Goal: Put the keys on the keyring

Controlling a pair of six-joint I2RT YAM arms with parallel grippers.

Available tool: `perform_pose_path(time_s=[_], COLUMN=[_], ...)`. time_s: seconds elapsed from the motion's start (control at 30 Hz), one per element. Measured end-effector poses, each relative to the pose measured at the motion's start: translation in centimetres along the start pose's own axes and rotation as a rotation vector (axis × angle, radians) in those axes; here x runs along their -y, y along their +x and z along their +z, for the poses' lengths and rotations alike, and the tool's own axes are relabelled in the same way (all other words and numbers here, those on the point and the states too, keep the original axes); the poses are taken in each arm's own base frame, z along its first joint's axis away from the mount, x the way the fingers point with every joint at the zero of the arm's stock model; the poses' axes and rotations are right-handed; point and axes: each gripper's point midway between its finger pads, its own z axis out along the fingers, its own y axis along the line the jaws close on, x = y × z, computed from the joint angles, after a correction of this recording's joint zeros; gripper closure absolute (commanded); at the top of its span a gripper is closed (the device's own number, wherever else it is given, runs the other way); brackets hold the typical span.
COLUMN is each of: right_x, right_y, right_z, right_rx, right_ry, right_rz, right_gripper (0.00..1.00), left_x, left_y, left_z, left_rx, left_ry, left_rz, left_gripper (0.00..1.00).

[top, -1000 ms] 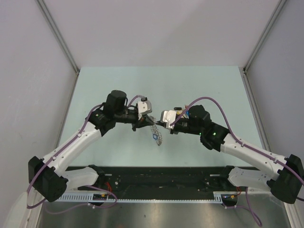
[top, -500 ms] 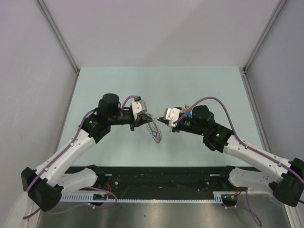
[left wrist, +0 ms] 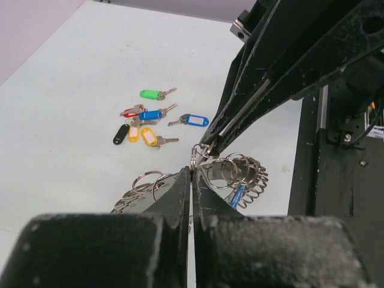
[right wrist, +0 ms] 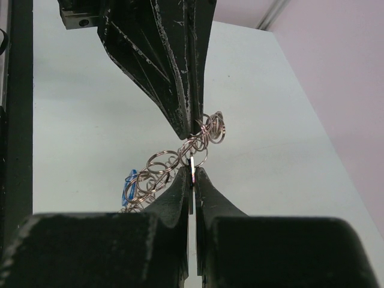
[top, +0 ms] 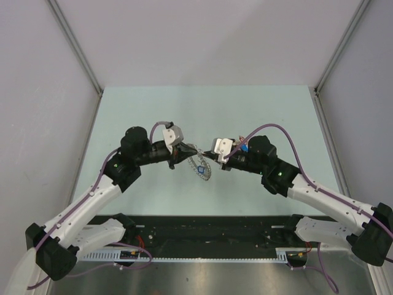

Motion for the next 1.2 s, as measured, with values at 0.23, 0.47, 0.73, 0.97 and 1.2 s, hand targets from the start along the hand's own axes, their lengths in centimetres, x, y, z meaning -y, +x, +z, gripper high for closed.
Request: perform_pose_path(time_s=[0.23,0.47,0.73,0.97,1.2], right_x=[-0.2,-0.2,0.0,2.5,5.7], right_y=[-0.1,-0.3,-0.1,-1.4,-2.4], right_z=[0.3,0.4,0.3,-1.6,-4.5], right_rx=[0.010,0.017,0.008,0.019,0.027], right_ry=[-0.009,-0.012,0.004,0.163,0.379], right_rz=[0.000,-0.002,0.028,0.086,0.168], right_gripper=[1.00,1.00,0.45,0.15,0.01], left_x=[-0.1,-0.2,-0.8,-3.0,-6.2], left_y=[-0.9,-1.5,-1.5,-0.8,1.7], left_z=[-0.2,-0.6,-0.7,-1.2,-2.7], left_rx=[0.063,0.111,0.124,0.103,0.023], left_ry=[-0.029,-0.064,-0.102,-0.220,-0.394], left_rz=[-0.020,-0.031,-0.043,-0.062,-0.144], left_gripper=[1.00,1.00,1.00,0.99,0.97])
